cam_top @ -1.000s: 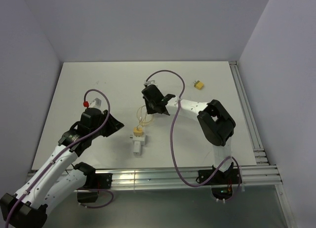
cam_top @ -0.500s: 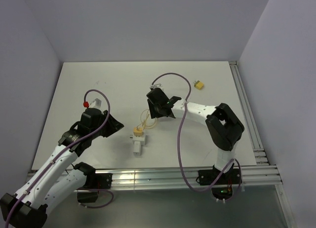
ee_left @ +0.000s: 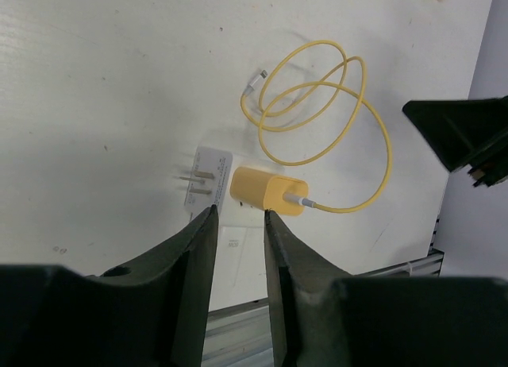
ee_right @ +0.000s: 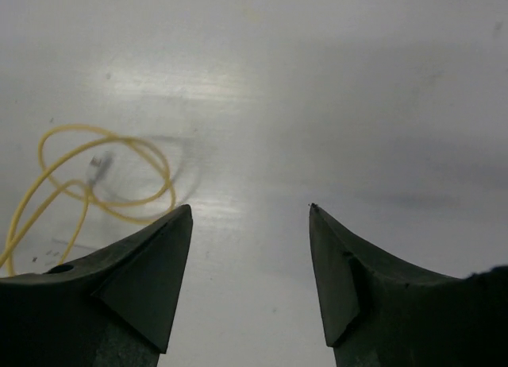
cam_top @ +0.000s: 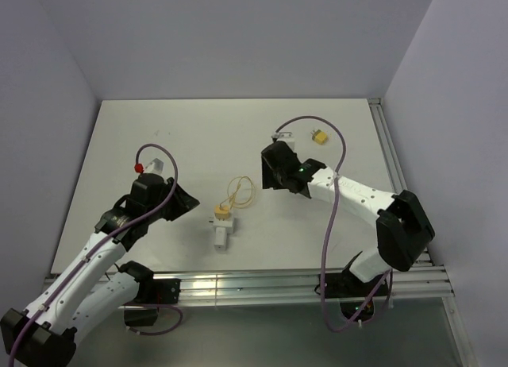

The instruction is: Insert the plug

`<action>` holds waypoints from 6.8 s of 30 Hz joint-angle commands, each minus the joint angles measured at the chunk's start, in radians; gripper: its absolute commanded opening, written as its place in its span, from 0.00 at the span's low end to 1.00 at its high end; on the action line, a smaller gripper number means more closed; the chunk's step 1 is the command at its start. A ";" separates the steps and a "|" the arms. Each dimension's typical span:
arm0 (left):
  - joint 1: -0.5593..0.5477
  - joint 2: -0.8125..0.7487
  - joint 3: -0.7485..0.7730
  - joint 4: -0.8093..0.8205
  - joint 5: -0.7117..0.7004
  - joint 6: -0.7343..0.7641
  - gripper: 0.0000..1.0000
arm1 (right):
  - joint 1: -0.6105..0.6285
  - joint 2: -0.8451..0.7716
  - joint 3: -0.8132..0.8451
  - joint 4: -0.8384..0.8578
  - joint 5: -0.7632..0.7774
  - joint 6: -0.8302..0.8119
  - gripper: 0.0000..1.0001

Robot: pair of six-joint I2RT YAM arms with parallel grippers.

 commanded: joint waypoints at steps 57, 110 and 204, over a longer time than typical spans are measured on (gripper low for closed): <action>0.003 0.009 0.003 0.106 0.034 0.062 0.41 | -0.616 0.811 0.919 -0.276 0.083 0.259 0.65; 0.008 -0.002 0.091 0.060 0.063 0.071 0.42 | -0.478 0.252 0.458 0.108 0.041 0.003 0.00; -0.161 -0.054 0.062 0.614 0.821 0.112 0.00 | 0.233 -0.730 -0.331 0.447 -0.810 -0.006 0.62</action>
